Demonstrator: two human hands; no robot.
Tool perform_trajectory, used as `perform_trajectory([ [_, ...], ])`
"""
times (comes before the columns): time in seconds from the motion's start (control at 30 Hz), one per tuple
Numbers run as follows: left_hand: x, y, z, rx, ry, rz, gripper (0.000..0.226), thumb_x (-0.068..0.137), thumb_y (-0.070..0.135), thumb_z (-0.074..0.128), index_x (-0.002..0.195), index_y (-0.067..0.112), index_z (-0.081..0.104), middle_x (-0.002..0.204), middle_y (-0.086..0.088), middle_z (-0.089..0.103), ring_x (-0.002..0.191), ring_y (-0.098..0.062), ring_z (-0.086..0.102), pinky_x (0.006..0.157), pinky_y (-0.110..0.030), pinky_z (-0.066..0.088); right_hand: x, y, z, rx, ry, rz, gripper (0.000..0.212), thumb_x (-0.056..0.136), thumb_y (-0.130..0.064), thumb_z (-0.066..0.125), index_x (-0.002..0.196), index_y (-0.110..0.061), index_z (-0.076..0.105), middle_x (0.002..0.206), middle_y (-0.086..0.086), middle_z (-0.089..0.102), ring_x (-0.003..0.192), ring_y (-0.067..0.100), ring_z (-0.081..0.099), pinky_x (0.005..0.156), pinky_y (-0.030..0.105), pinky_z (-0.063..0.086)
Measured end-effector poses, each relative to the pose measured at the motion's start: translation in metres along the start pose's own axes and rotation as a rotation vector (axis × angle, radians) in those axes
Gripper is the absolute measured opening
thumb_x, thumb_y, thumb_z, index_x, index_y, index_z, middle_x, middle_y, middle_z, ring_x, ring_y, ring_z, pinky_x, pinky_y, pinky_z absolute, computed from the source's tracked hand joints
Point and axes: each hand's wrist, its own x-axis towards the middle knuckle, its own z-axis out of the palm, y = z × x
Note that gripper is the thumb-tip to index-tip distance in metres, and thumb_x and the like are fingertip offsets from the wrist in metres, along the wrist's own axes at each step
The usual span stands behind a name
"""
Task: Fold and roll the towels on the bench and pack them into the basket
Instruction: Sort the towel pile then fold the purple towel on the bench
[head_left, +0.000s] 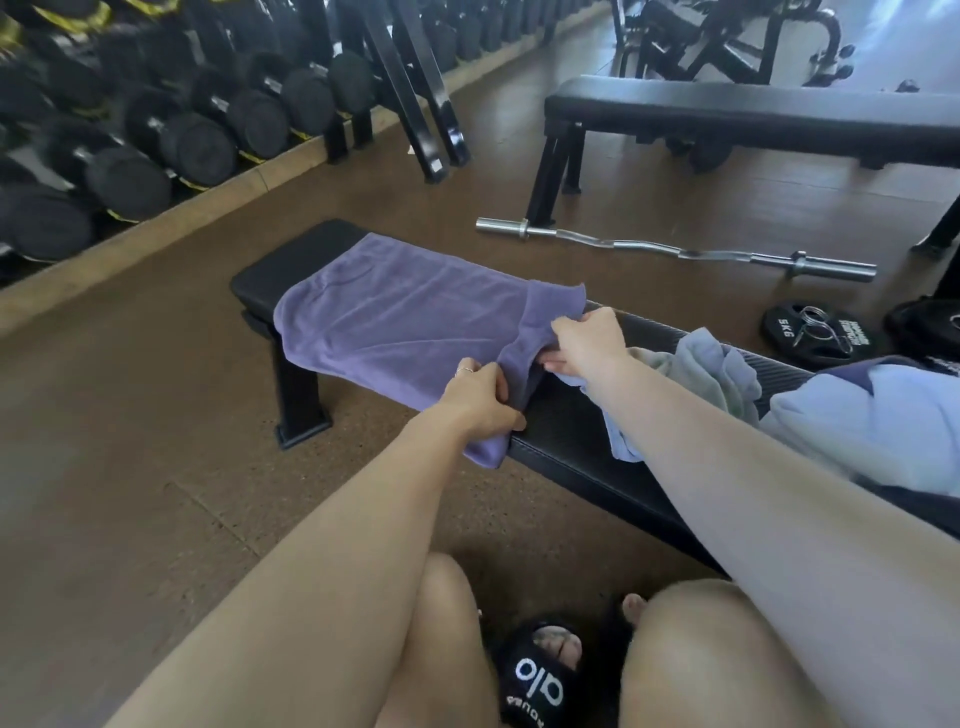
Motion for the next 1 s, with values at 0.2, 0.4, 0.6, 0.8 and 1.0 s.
perform_trajectory([
  [0.2, -0.014, 0.002, -0.002, 0.064, 0.002, 0.014, 0.045, 0.076, 0.021, 0.078, 0.105, 0.020, 0.044, 0.112, -0.001, 0.041, 0.094, -0.021, 0.049, 0.074, -0.032, 0.042, -0.005, 0.015, 0.018, -0.138, -0.194, -0.036, 0.029, 0.088, -0.024, 0.076, 0.111, -0.014, 0.061, 0.099, 0.001, 0.059, 0.094, 0.021, 0.057, 0.099, 0.034, 0.045],
  [0.4, -0.018, 0.013, 0.006, 0.120, 0.008, -0.017, 0.050, 0.074, 0.018, 0.080, 0.108, 0.017, 0.043, 0.117, -0.005, 0.041, 0.100, -0.026, 0.050, 0.085, -0.040, 0.049, -0.006, 0.025, 0.024, -0.318, -0.230, -0.148, 0.048, 0.096, -0.028, 0.058, 0.137, -0.005, 0.051, 0.143, 0.013, 0.054, 0.131, 0.033, 0.050, 0.104, 0.034, 0.038],
  [0.6, -0.021, 0.008, 0.012, 0.031, 0.048, -0.039, 0.048, 0.077, 0.015, 0.077, 0.110, 0.019, 0.042, 0.119, -0.002, 0.040, 0.102, -0.024, 0.048, 0.082, -0.036, 0.046, -0.001, 0.027, 0.027, -0.332, -0.283, -0.137, 0.050, 0.099, -0.030, 0.055, 0.143, -0.007, 0.046, 0.147, 0.011, 0.049, 0.133, 0.030, 0.046, 0.098, 0.030, 0.035],
  [0.8, -0.022, 0.001, 0.005, -0.057, 0.063, -0.014, 0.044, 0.082, 0.015, 0.075, 0.111, 0.018, 0.042, 0.120, -0.001, 0.042, 0.101, -0.022, 0.047, 0.079, -0.032, 0.043, -0.002, 0.023, 0.030, -0.240, -0.222, -0.083, 0.045, 0.101, -0.023, 0.050, 0.143, -0.007, 0.046, 0.146, 0.011, 0.050, 0.134, 0.029, 0.047, 0.101, 0.032, 0.036],
  [1.0, -0.014, -0.019, 0.002, -0.161, 0.116, 0.040, 0.039, 0.084, 0.014, 0.069, 0.109, 0.015, 0.039, 0.111, -0.004, 0.050, 0.088, -0.020, 0.046, 0.066, -0.029, 0.038, 0.006, 0.021, 0.041, -0.377, -0.060, -0.162, 0.038, 0.103, -0.022, 0.042, 0.136, -0.005, 0.051, 0.143, 0.017, 0.052, 0.132, 0.033, 0.049, 0.103, 0.034, 0.039],
])
